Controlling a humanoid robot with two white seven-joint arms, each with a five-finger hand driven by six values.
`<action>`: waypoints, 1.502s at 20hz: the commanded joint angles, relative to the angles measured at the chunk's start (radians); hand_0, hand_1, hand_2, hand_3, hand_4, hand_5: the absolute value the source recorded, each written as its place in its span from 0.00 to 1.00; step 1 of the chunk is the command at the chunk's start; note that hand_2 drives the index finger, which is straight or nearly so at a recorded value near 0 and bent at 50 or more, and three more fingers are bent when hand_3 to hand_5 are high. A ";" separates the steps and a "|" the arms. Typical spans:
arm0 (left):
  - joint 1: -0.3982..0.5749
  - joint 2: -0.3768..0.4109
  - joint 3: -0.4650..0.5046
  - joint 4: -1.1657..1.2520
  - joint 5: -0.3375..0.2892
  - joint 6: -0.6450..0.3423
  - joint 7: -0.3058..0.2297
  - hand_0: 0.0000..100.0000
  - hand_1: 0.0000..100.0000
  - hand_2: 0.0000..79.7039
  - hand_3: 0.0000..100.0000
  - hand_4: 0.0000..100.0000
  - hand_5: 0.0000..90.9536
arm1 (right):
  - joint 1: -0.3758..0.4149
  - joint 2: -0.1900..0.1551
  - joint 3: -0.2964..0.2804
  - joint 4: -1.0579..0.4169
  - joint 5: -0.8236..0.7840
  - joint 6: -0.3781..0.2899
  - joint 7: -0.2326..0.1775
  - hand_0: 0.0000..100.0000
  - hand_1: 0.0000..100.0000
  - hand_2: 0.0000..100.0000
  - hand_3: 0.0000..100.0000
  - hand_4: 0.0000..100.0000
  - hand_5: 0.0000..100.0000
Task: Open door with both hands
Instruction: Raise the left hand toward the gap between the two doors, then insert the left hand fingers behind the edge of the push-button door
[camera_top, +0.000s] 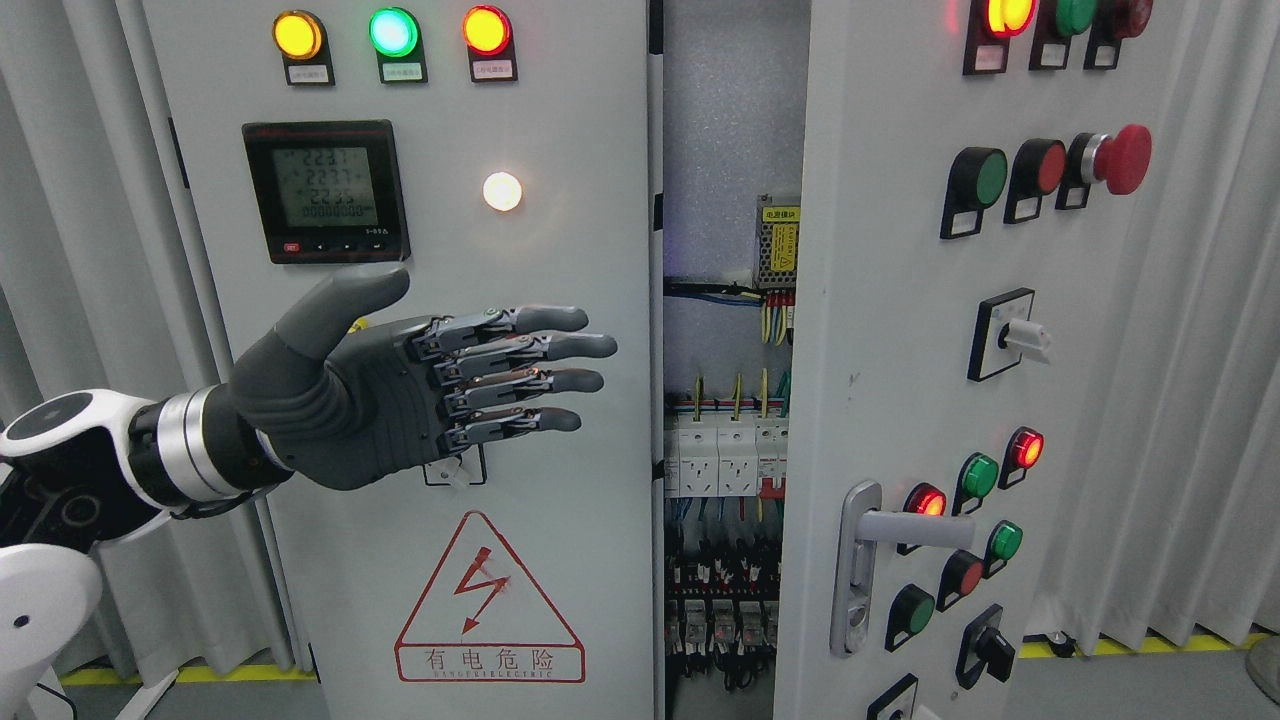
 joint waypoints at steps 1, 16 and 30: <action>-0.181 -0.015 -0.418 0.158 0.124 -0.070 0.006 0.29 0.00 0.04 0.03 0.03 0.00 | -0.022 -0.003 0.000 -0.008 0.000 0.001 0.000 0.22 0.00 0.00 0.00 0.00 0.00; -0.352 -0.077 -0.710 0.271 0.274 -0.191 0.030 0.29 0.00 0.04 0.03 0.03 0.00 | -0.022 -0.003 0.000 -0.008 0.000 0.001 0.000 0.22 0.00 0.00 0.00 0.00 0.00; -0.402 -0.104 -0.707 0.268 0.306 -0.205 0.032 0.29 0.00 0.04 0.03 0.03 0.00 | -0.022 -0.003 0.000 -0.008 0.000 0.001 0.000 0.22 0.00 0.00 0.00 0.00 0.00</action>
